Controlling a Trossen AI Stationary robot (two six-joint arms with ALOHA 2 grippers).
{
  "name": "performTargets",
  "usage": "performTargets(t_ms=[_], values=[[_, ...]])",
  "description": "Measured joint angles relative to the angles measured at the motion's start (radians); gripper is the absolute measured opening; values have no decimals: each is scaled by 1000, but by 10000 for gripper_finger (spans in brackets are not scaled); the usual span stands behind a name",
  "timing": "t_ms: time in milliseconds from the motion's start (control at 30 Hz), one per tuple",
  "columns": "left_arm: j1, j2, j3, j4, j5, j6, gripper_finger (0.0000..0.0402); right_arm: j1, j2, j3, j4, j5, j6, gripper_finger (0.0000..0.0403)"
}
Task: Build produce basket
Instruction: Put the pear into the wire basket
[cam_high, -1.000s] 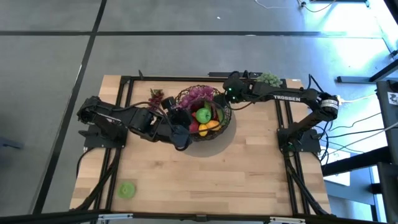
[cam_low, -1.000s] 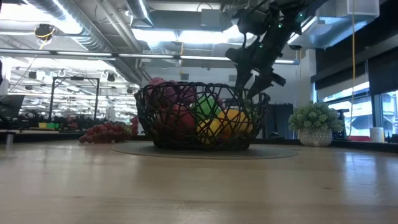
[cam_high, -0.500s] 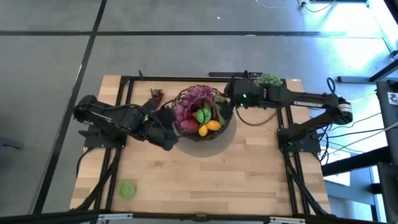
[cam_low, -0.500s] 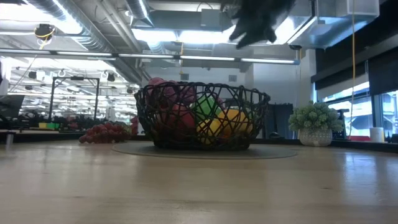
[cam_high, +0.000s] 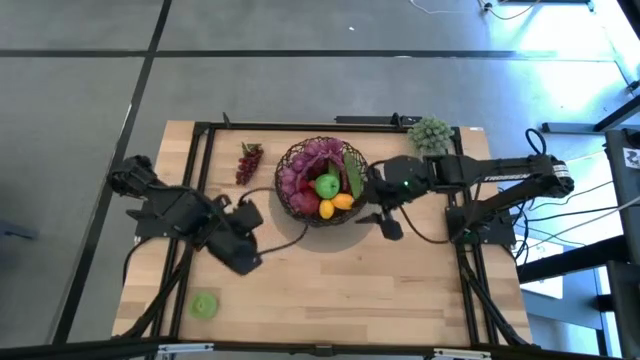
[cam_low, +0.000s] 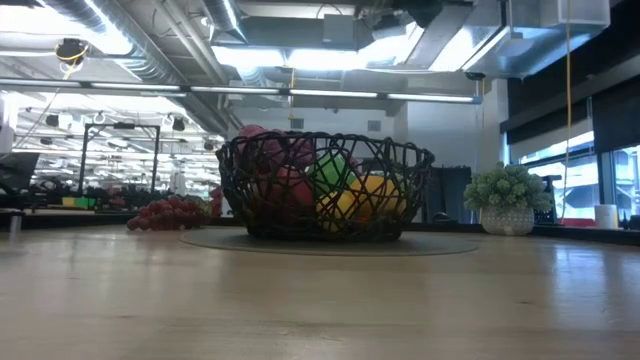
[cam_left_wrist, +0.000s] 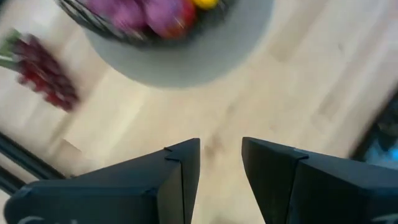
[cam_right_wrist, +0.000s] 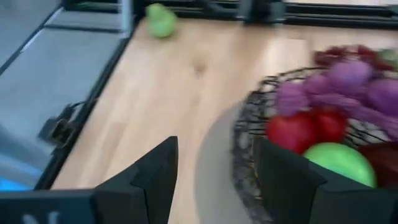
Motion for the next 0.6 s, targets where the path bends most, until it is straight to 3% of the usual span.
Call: performTargets(t_ms=[200, 333, 600], values=[[-110, 0, 0, 0, 144, -22, 110, 46, 3, 0, -8, -46, -8, 207], [-197, 0, -4, 1, 180, -46, 110, 68, 3, 0, -12, -46, -10, 207], [-405, 1, -153, 12, 254, -292, 110, 100, 3, -1, -62, -142, -7, 207]])
